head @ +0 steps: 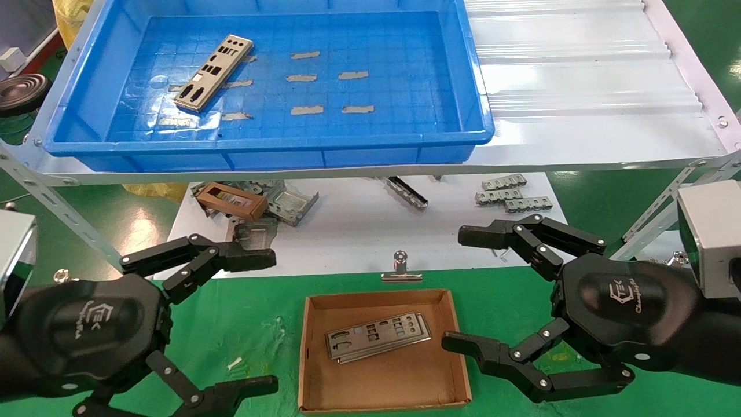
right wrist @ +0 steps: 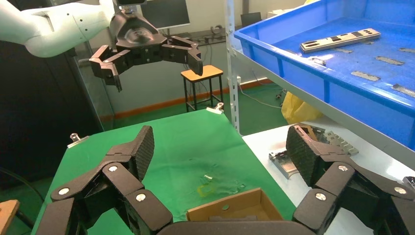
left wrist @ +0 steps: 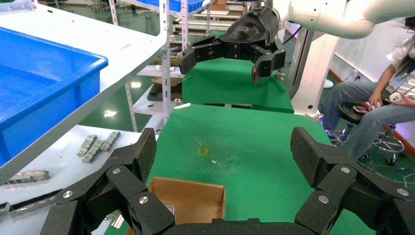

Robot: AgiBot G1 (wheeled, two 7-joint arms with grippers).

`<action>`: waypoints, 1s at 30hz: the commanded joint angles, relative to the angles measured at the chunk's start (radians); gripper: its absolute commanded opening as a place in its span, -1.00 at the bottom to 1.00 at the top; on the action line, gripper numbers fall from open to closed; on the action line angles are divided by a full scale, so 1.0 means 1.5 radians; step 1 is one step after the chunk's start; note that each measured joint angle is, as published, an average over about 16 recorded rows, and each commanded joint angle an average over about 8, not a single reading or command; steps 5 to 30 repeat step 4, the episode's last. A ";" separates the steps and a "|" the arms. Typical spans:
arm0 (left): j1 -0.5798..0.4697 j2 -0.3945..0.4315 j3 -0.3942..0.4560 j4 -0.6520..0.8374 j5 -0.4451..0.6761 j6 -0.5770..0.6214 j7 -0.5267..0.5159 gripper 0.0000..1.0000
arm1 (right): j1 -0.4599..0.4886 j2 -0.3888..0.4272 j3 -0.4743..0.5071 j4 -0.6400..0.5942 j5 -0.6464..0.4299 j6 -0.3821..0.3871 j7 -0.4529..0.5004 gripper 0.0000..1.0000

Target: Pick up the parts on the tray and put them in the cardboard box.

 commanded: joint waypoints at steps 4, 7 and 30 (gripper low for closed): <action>0.000 0.000 0.000 0.000 0.000 0.000 0.000 1.00 | 0.000 0.000 0.000 0.000 0.000 0.000 0.000 1.00; 0.000 0.000 0.000 0.000 0.000 0.000 0.000 1.00 | 0.000 0.000 0.000 0.000 0.000 0.000 0.000 1.00; 0.000 0.000 0.000 0.000 0.000 0.000 0.000 1.00 | 0.000 0.000 0.000 0.000 0.000 0.000 0.000 1.00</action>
